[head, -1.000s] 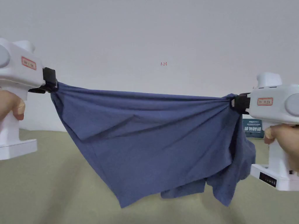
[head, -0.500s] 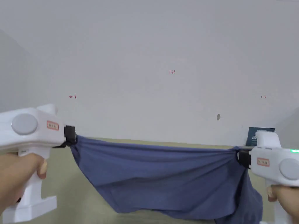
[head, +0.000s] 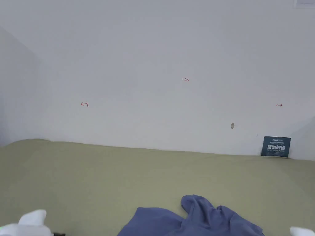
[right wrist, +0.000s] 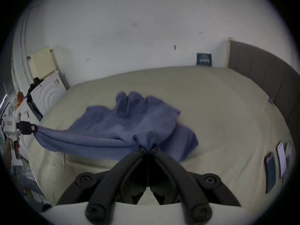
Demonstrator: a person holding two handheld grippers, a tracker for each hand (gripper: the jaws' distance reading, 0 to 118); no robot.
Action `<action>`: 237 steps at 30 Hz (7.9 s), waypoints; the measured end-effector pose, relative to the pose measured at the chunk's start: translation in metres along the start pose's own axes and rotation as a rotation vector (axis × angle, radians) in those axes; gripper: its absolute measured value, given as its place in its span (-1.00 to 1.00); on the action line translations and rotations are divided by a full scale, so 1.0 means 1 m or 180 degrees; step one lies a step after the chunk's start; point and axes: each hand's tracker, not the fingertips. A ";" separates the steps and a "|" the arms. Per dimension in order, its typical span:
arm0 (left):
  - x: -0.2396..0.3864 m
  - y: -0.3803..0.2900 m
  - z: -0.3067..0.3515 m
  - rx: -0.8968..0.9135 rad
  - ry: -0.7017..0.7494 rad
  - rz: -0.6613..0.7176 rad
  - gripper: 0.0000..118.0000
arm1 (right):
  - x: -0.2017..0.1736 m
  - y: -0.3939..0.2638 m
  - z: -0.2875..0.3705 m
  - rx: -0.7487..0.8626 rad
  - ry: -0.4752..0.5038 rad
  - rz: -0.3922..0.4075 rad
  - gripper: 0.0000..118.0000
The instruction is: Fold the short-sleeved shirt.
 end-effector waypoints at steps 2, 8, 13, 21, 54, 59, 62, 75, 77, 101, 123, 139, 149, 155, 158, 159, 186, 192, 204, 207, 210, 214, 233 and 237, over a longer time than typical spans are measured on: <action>-0.020 -0.025 -0.010 -0.0115 0.0024 0.0207 -0.90 | 0.003 -0.021 -0.002 -0.0197 -0.0057 -0.0053 -0.97; -0.038 -0.068 -0.020 -0.0424 0.0157 0.0311 -0.90 | 0.001 -0.049 -0.003 -0.0318 -0.0088 -0.0053 -0.97; -0.029 -0.069 -0.015 -0.0442 0.0178 0.0244 0.87 | 0.001 -0.044 0.010 -0.0148 -0.0088 -0.0134 0.70; 0.050 -0.031 0.072 0.1387 -0.0024 -0.0692 0.83 | -0.026 0.014 0.099 0.1109 -0.0462 0.0171 0.70; -0.003 -0.042 -0.009 -0.0847 -0.0024 -0.0698 0.67 | -0.062 -0.031 0.114 0.0965 -0.0389 0.0579 -1.00; 0.000 -0.064 -0.041 -0.1058 0.0306 -0.1127 -0.15 | -0.059 -0.027 0.102 0.0877 -0.0354 0.0561 -1.00; -0.006 -0.073 -0.049 -0.1041 0.0195 -0.1197 -0.94 | -0.057 -0.015 0.083 0.0734 -0.0264 0.0641 -1.00; -0.020 -0.075 -0.044 -0.0819 0.0003 -0.0967 -0.94 | -0.064 0.201 -0.148 -0.0706 -0.0047 0.1374 0.60; -0.020 -0.075 -0.045 -0.0829 -0.0001 -0.0917 -0.94 | -0.062 0.204 -0.186 -0.1166 -0.0105 0.1426 0.78; -0.001 -0.051 -0.008 -0.0360 -0.0164 -0.0820 -0.94 | -0.061 0.211 -0.120 -0.0555 0.0275 0.1599 -0.93; 0.134 0.256 0.038 0.0968 0.0142 -0.1222 -0.95 | -0.032 0.362 0.038 0.1375 -0.0334 0.0632 -0.93; 0.194 0.364 0.051 0.1875 0.0350 -0.1284 -0.95 | -0.046 0.440 0.059 0.2161 -0.0614 0.0658 -0.93; 0.162 0.317 0.035 0.1838 0.0281 -0.1379 -0.95 | -0.034 0.375 0.049 0.1855 -0.0455 0.0581 -0.93; 0.123 0.243 0.028 0.1554 0.0174 -0.1355 -0.95 | -0.025 0.296 0.055 0.1672 -0.0404 0.0541 -0.93; 0.108 0.206 0.032 0.1440 0.0197 -0.1391 -0.95 | -0.024 0.260 0.066 0.1569 -0.0370 0.0575 -0.93; 0.102 0.191 0.036 0.1423 0.0190 -0.1398 -0.95 | -0.023 0.248 0.070 0.1524 -0.0350 0.0611 -0.93; -0.005 -0.101 0.088 0.0562 0.0058 -0.1365 -0.95 | 0.026 -0.066 0.153 0.0523 -0.0216 0.0203 -0.93; -0.020 -0.131 0.071 0.0272 0.0078 -0.1320 -0.95 | 0.039 -0.103 0.134 0.0210 -0.0285 0.0178 -0.93; -0.040 -0.140 0.064 0.0144 0.0033 -0.0602 0.75 | 0.056 -0.122 0.138 -0.0047 -0.0370 -0.0308 0.88; -0.030 -0.132 0.081 0.0465 -0.0003 -0.0609 0.75 | 0.045 -0.110 0.155 0.0191 -0.0377 -0.0327 0.82; -0.015 -0.131 0.091 0.0724 0.0068 -0.0787 0.72 | 0.027 -0.103 0.166 0.0426 -0.0460 -0.0161 0.81; -0.003 -0.143 0.099 0.0993 0.0163 -0.0854 -0.84 | 0.004 -0.107 0.173 0.0452 -0.0498 0.0192 -0.74; -0.028 -0.166 0.030 -0.0059 0.0354 -0.0860 0.50 | -0.006 -0.126 0.149 0.0200 -0.0549 -0.0023 -1.00; -0.032 -0.171 0.017 -0.0113 0.0545 -0.0874 -0.04 | -0.001 -0.123 0.143 0.0199 -0.0545 -0.0037 -0.99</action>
